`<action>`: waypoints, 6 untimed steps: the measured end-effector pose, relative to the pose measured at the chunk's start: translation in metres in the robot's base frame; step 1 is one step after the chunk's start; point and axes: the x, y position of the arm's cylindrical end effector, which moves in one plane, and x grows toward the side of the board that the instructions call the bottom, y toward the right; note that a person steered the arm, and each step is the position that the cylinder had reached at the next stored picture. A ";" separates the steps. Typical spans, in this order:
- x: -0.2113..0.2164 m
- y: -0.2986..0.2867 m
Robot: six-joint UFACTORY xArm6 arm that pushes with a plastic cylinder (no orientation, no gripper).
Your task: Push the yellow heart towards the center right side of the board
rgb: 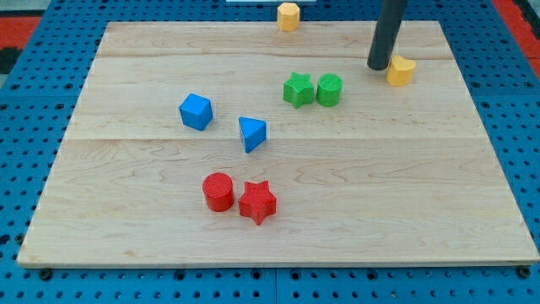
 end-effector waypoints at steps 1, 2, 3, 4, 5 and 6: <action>0.011 0.013; 0.087 0.053; 0.113 0.059; 0.093 0.060; 0.077 0.047; 0.054 0.068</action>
